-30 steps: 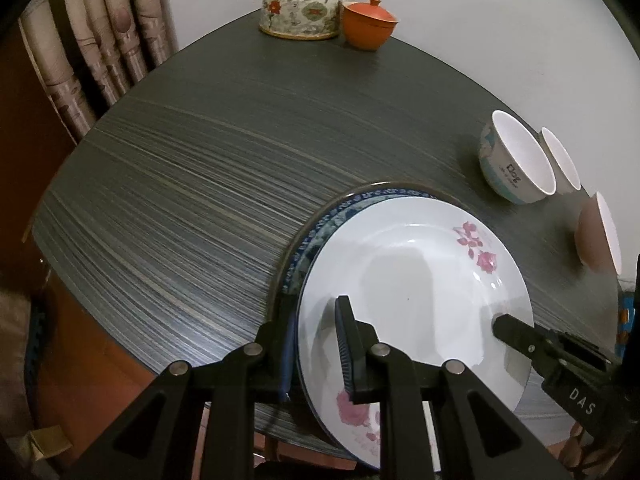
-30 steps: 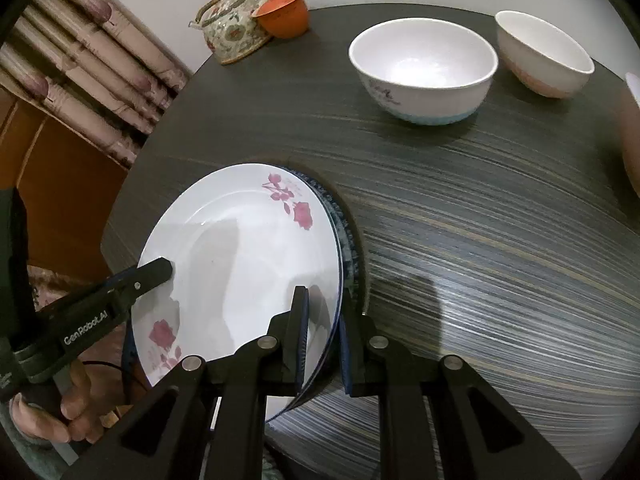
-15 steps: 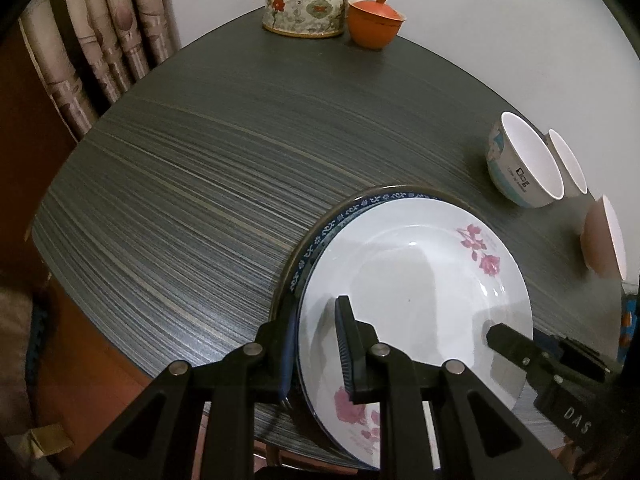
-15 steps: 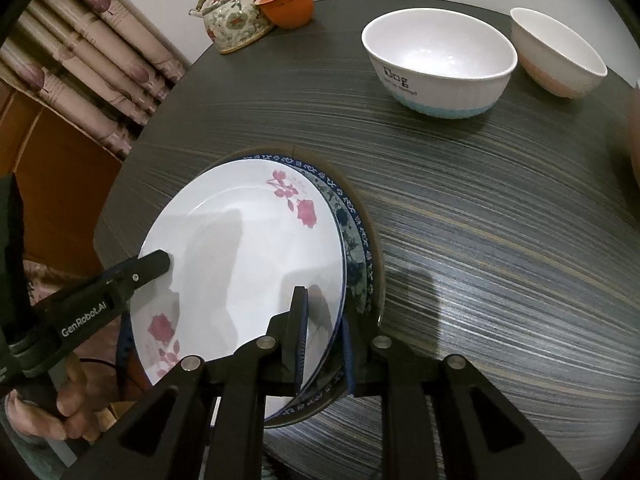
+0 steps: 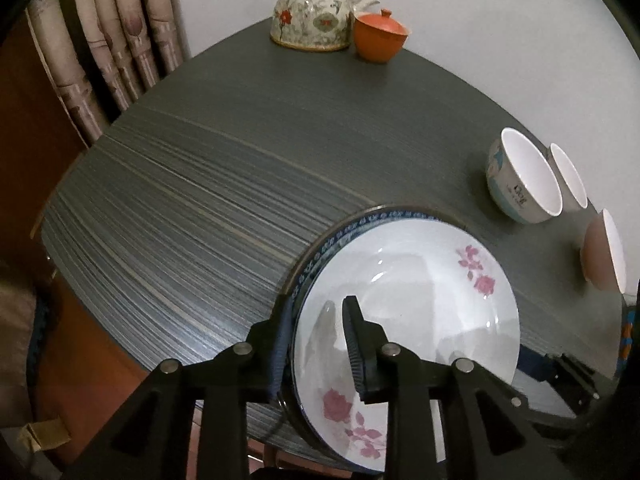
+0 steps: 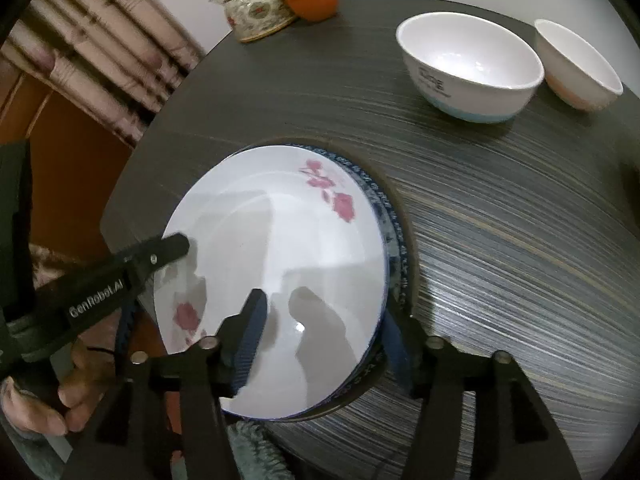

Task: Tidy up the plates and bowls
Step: 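Lower the plate onto the blue-and-white stack and open both tools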

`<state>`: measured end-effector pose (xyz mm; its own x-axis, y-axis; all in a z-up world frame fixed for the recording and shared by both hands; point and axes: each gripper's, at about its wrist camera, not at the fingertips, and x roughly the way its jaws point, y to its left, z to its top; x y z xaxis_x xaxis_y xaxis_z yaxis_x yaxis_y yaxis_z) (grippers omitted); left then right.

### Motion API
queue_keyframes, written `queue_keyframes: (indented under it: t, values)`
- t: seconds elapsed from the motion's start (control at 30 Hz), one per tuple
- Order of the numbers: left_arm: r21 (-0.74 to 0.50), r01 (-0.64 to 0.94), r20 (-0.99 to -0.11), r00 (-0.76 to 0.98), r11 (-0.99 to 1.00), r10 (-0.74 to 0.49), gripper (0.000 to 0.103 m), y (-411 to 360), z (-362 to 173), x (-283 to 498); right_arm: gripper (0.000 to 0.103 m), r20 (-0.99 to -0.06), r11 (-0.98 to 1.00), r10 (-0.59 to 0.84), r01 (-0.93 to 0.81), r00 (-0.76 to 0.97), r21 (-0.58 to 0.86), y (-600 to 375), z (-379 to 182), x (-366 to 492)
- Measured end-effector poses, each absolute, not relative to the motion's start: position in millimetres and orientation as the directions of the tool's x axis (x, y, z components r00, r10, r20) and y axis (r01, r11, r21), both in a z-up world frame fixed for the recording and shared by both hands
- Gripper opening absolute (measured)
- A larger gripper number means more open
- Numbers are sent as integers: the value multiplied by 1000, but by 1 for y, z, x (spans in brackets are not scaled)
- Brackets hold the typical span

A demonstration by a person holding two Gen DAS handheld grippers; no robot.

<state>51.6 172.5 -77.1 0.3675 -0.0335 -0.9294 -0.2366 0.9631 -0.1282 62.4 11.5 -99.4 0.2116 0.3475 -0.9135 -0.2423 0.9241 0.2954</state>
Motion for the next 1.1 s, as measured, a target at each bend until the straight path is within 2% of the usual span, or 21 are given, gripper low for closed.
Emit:
queue_keyframes:
  t: [0.27,0.6,0.97,1.1]
  values:
    - [-111,-242,-928,371,964,-13,36,162,-73,51,56,-915,925,340,-251,219,284,12,-98,60]
    - [-113,-179,-923,384,977,-36,39,117,-65,53,60,-892,931,349,-213,288,295,-9,-80,53]
    - [-152,34,-926,344,988,-155,44,14,-64,70,60,-881,952,288,-9,375,307,-93,-72,39]
    - [-150,101,-930,324,984,-175,51,-23,-66,76,61,-879,943,260,89,399,320,-134,-69,34]
